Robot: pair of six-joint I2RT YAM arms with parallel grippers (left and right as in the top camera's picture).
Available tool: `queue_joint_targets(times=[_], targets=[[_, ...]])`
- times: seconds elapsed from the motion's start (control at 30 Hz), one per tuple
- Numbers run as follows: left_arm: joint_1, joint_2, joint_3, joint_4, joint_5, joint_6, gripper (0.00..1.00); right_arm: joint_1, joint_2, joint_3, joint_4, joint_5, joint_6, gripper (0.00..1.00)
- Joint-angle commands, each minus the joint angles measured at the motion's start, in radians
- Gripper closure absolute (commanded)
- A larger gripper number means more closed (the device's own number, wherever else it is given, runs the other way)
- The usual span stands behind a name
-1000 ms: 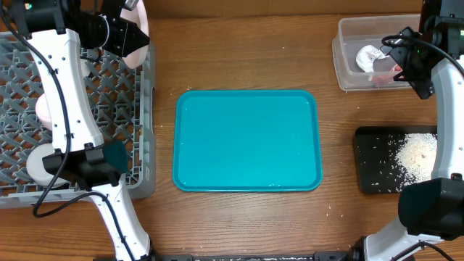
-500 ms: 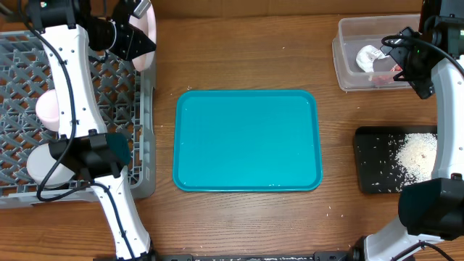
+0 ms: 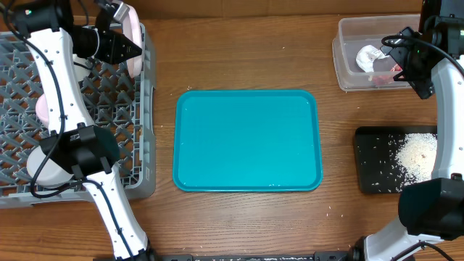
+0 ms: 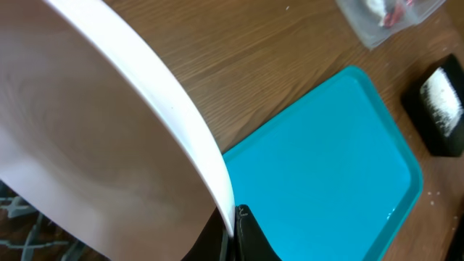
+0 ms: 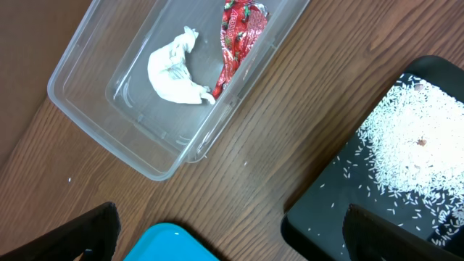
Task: Sort waste into correct bins and load items into the dishwasher
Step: 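Insert the plate upright into the rack's right side and release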
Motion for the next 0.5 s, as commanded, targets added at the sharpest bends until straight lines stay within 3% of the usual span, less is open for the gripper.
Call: queue_joint_targets(times=[0.0,0.13,0.17,0.23,0.27,0.37,0.4,0.47], targets=[[0.003,0.007,-0.003,-0.002,0.089,0.017,0.96,-0.002,-0.02,0.005,0.006,0.011,-0.003,0.0],[-0.002,0.007,-0.003,-0.002,0.08,0.006,0.92,-0.002,-0.02,0.005,0.006,0.011,-0.003,0.0],[0.001,0.007,-0.003,-0.002,0.076,-0.003,0.84,-0.002,-0.02,0.005,0.006,0.011,-0.003,0.0],[0.006,0.007,-0.003,-0.002,0.056,-0.039,0.5,-0.002,-0.02,0.005,0.006,0.011,-0.003,0.0],[0.008,0.007,-0.003,-0.002,0.045,-0.055,0.41,-0.002,-0.02,0.005,0.006,0.011,-0.003,0.0],[0.017,0.007,-0.003,-0.002,0.021,-0.094,0.41,-0.002,-0.02,0.005,0.006,0.011,-0.003,0.0],[0.028,0.007,-0.003,-0.002,0.01,-0.14,0.24,-0.002,-0.02,0.005,0.006,0.011,-0.003,0.0],[0.038,0.007,-0.003,-0.002,0.01,-0.201,0.05,-0.002,-0.02,0.005,0.006,0.011,-0.003,0.0]])
